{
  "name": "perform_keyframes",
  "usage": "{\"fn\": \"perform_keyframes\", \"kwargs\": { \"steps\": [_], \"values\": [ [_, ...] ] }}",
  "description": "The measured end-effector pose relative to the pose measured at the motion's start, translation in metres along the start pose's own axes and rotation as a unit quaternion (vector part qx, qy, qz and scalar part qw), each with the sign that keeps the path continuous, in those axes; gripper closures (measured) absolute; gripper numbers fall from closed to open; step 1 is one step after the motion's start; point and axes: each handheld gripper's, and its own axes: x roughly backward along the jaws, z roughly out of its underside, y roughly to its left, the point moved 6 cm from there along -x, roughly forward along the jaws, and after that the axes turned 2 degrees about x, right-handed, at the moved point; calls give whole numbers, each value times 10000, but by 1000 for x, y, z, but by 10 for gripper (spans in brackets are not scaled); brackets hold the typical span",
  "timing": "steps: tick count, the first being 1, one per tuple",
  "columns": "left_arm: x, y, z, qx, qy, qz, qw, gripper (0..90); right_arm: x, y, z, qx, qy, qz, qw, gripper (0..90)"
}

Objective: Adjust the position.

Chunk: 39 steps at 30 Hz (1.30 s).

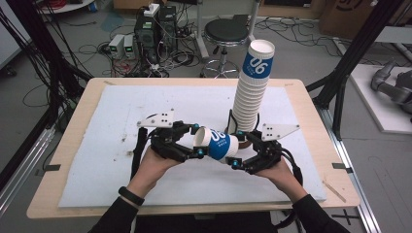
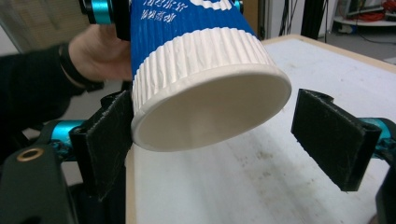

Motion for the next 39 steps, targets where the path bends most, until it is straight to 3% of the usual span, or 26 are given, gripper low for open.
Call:
{"fn": "perform_keyframes", "kwargs": {
  "steps": [2,4,12,16,19,23,26,31,33,35,39],
  "values": [
    [0,0,0,20,-91,35,10000,295,0,1,-2,-48,-97,-83,9999,143],
    [-1,-1,-1,24,-363,72,9993,295,0,1,-3,-113,-193,-110,9997,143],
    [-6,-1,2,33,-403,72,9992,295,-3,1,-3,-297,-275,-196,9990,144],
    [-7,-1,3,54,-242,69,9997,293,-2,1,-2,-195,-124,-247,9994,177],
    [-6,-1,3,2,36,-108,9999,282,0,0,-2,1,4,-154,9999,194],
    [-6,-2,4,7,496,-155,9986,245,1,2,-1,156,236,-172,9995,208],
    [-9,-3,7,-22,859,-223,9960,241,0,3,0,216,374,-196,9989,221],
    [-12,-3,15,-131,1479,-302,9884,241,-1,3,2,421,746,-151,9962,221],
    [-12,-4,17,-164,1540,-223,9877,276,-1,4,1,539,827,-80,9951,217],
    [-13,-3,17,-187,1480,-137,9887,279,0,5,-1,579,802,-52,9951,179],
    [-10,-1,16,-204,1126,-9,9934,291,4,3,-4,461,647,-43,9968,168]
  ]
}}
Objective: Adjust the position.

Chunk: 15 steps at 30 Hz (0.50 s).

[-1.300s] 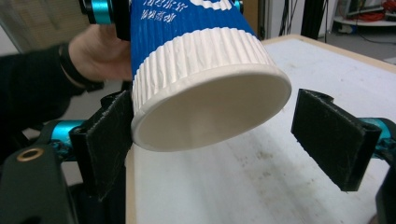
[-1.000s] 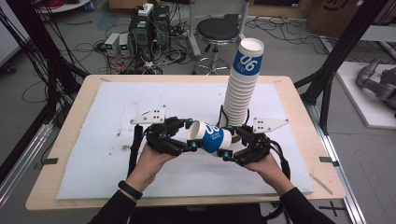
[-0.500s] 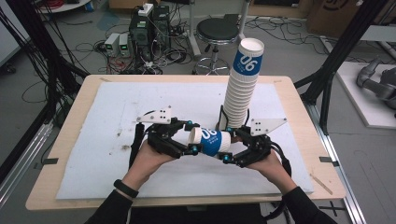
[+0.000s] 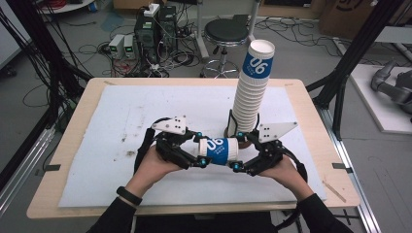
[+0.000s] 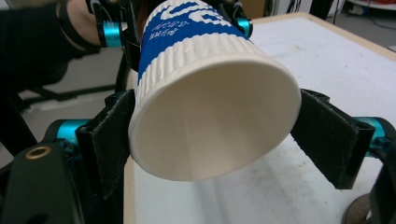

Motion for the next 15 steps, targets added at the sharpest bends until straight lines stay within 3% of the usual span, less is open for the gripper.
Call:
{"fn": "perform_keyframes", "kwargs": {
  "steps": [5,7,15],
  "values": [
    [11,5,-3,36,-520,-56,9986,294,7,-2,-4,-257,-267,-9,9993,168],
    [14,5,-4,81,-691,16,9976,295,7,-2,-4,-336,-325,-58,9989,168],
    [12,4,-5,-5,-857,47,9963,294,2,1,-8,-522,-533,-154,9971,136]
  ]
}}
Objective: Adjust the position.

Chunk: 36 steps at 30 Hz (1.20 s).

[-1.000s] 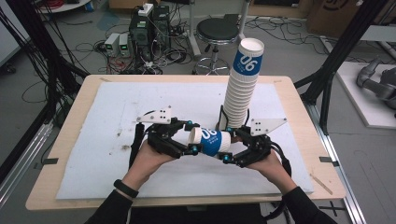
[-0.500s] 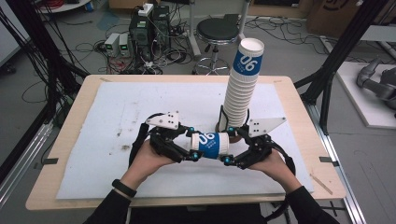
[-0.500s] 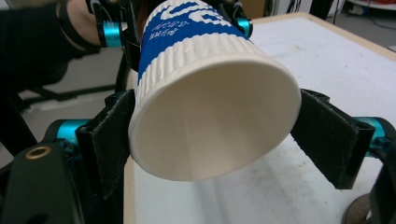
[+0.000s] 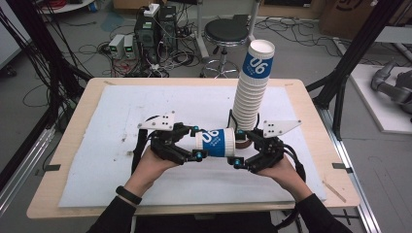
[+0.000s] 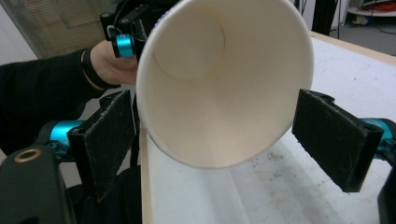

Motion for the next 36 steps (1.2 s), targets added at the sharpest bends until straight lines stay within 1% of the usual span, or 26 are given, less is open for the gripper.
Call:
{"fn": "perform_keyframes", "kwargs": {
  "steps": [2,3,4,5,6,8,10,14,15,17,18,20,22,23,24,26,27,28,29,30,31,32,33,34,36],
  "values": [
    [0,0,1,-5,-37,16,10000,295,0,0,-1,-40,-54,-1,10000,136],
    [1,1,0,26,-130,29,9999,294,1,0,-1,-54,-79,14,10000,136],
    [1,1,0,67,-174,63,9998,295,1,-2,-1,-110,-108,68,9999,136],
    [1,1,0,77,-179,98,9998,296,2,-3,-2,-141,-127,94,9998,136],
    [0,1,0,47,-163,68,9998,296,2,-4,-2,-165,-147,128,9997,136],
    [-1,0,0,29,-173,105,9998,296,3,-4,-2,-202,-171,103,9996,136],
    [-2,0,1,21,-169,120,9998,296,1,-3,-2,-183,-191,96,9996,136],
    [-7,-3,1,-11,-162,191,9997,296,-2,-1,-1,-177,-130,8,9998,136],
    [-9,-4,2,-45,-142,198,9997,296,-3,0,-1,-145,-112,-14,9998,137],
    [-11,-5,4,-108,9,174,9998,295,-3,1,-2,-69,-101,6,9999,150],
    [-12,-5,5,-88,51,179,9998,295,-2,1,-2,-48,-97,7,9999,159],
    [-13,-5,6,-14,143,206,9997,293,0,1,-2,-18,-68,-84,9999,179],
    [-13,-5,7,-28,306,195,9993,290,1,1,-1,8,-14,-145,9999,194],
    [-13,-5,8,-30,350,182,9992,286,1,1,-1,69,11,-138,9999,199],
    [-14,-6,9,-21,450,161,9989,271,1,1,0,94,43,-128,9999,203],
    [-15,-6,10,-21,748,87,9972,238,0,2,1,197,180,-120,9996,205],
    [-15,-6,11,-79,866,43,9962,233,-1,2,2,255,295,-105,9992,206],
    [-15,-6,11,-147,994,-35,9949,231,-1,2,3,285,345,-87,9990,206],
    [-15,-6,11,-163,1097,-81,9938,220,-1,2,3,282,409,-103,9987,206],
    [-15,-7,12,-184,1233,-85,9922,210,-1,2,4,290,485,-94,9984,206],
    [-16,-7,13,-256,1410,-106,9896,209,-1,2,5,336,578,-86,9977,206],
    [-16,-8,14,-317,1515,-142,9878,208,-2,2,5,386,690,-63,9969,206],
    [-17,-9,15,-407,1676,-171,9849,203,-2,3,6,412,766,-54,9962,206],
    [-18,-10,16,-428,1756,-177,9834,203,-3,3,6,449,850,-43,9954,206],
    [-21,-11,19,-497,1993,-186,9785,204,-4,4,6,476,908,-52,9947,206]
  ]
}}
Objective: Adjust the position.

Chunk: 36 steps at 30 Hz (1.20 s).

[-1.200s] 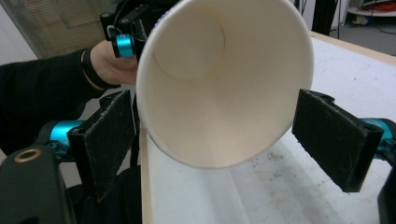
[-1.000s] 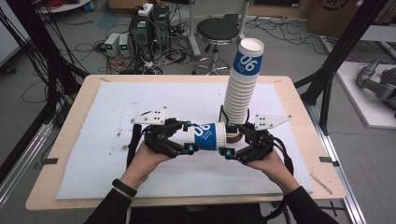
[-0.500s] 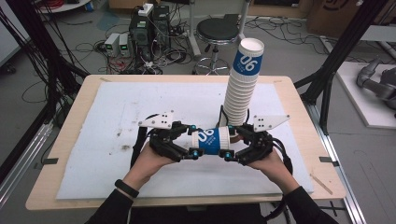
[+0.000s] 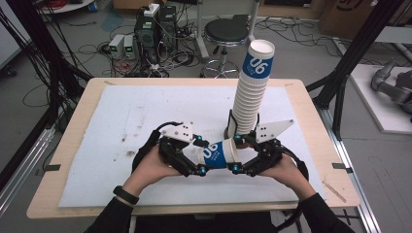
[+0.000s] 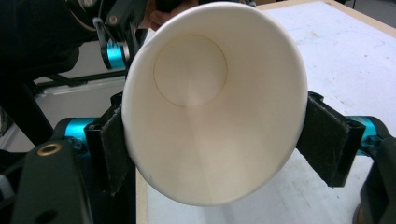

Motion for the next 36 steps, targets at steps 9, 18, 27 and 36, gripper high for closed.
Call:
{"fn": "perform_keyframes", "kwargs": {
  "steps": [9,18,27,36],
  "values": [
    [-7,0,3,-81,37,109,9999,295,-1,1,0,43,63,17,10000,171],
    [8,7,-1,34,-790,110,9968,298,9,-5,-5,-235,-459,113,9986,139],
    [7,6,-4,163,-1266,249,9915,297,5,-2,-11,-595,-957,-83,9936,140],
    [-4,4,1,210,-1003,251,9944,294,2,-2,-11,-606,-1020,-212,9927,209]
  ]
}}
